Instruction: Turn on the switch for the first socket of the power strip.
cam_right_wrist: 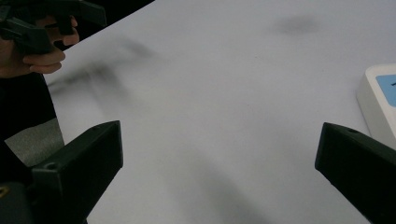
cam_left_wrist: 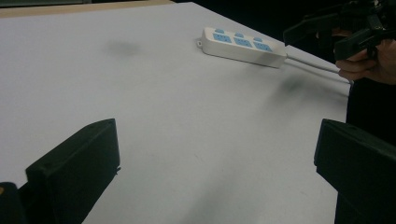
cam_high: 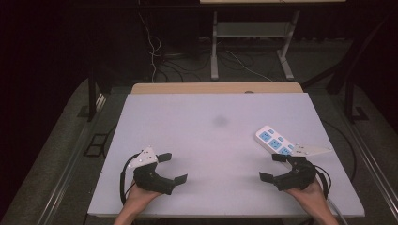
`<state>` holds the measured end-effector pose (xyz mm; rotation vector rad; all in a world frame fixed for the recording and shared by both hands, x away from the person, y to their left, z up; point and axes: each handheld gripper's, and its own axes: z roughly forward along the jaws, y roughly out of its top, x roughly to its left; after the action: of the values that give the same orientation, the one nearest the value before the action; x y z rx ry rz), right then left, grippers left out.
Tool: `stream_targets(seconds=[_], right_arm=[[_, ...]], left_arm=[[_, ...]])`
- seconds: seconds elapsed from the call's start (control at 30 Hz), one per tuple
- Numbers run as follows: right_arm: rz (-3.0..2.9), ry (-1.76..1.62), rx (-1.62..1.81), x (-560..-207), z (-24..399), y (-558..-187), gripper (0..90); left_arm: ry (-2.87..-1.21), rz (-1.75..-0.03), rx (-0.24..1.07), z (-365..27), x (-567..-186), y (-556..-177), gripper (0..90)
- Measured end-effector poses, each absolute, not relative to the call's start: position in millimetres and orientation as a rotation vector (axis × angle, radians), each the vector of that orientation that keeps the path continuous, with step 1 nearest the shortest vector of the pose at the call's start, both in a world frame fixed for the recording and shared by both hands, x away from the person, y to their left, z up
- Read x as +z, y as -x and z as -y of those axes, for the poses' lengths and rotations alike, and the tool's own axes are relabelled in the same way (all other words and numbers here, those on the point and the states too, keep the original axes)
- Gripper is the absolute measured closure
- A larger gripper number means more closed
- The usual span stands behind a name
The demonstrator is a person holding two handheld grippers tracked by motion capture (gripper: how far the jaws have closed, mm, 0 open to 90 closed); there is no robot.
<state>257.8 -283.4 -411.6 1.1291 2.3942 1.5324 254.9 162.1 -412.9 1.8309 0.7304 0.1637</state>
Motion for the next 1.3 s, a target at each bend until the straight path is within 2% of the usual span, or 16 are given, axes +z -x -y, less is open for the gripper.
stream_targets(seconds=[1.3], right_arm=[[-2.46, -1.131, 1.514, -396.6, 285.3, -262.5, 0.6]], left_arm=[[-1.808, -0.76, 0.158, -166.3, -414.2, -256.4, 0.0]])
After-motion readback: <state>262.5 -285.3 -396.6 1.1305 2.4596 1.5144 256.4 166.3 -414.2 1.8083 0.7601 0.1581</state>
